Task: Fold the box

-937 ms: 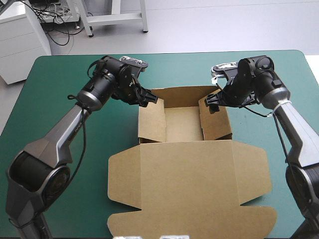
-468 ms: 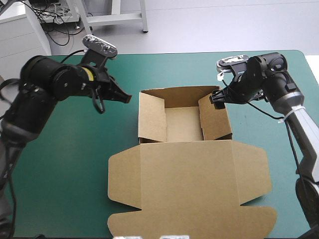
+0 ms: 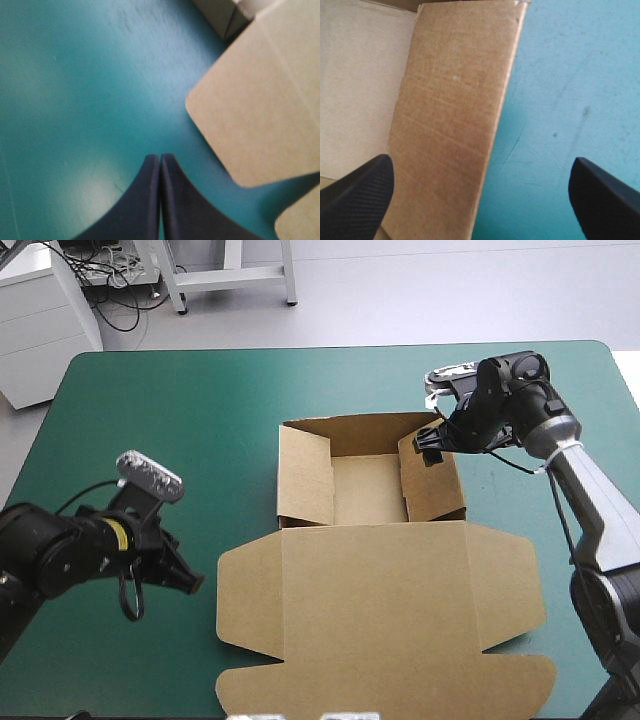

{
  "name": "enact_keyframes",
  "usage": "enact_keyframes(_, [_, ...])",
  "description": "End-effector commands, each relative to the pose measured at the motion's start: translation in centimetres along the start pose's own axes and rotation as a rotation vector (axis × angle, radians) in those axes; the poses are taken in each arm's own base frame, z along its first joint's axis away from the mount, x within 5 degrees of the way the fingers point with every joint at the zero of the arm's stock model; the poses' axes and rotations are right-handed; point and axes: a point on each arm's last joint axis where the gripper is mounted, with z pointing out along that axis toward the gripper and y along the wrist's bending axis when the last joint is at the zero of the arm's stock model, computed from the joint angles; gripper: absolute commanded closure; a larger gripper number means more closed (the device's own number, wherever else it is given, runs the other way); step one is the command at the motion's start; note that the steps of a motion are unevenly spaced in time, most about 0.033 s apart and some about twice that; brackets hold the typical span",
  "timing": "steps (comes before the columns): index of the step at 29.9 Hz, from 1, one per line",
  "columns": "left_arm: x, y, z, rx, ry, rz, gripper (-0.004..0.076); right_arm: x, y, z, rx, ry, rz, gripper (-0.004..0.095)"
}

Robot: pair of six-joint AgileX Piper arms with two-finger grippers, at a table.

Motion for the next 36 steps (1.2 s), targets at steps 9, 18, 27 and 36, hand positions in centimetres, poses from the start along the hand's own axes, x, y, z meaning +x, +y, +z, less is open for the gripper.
enact_keyframes(9, [7.5,-0.5,2.5,-0.007,0.042,-0.097,0.0756,-1.4,-0.3,2.9,0.008,-0.006,-0.001,0.0161])
enact_keyframes(18, [8.0,-0.1,2.1,-0.050,0.009,-0.126,0.0756,-1.6,-0.3,4.5,0.007,0.025,-0.001,0.0594])
enact_keyframes(27, [7.7,0.1,2.1,-0.064,-0.027,-0.118,0.0756,-1.6,-0.3,4.5,0.007,0.025,-0.007,0.0931])
enact_keyframes(36, [7.7,0.1,2.1,-0.064,-0.023,-0.118,0.0756,-3.5,-1.7,1.4,0.109,-0.084,-0.125,0.0932])
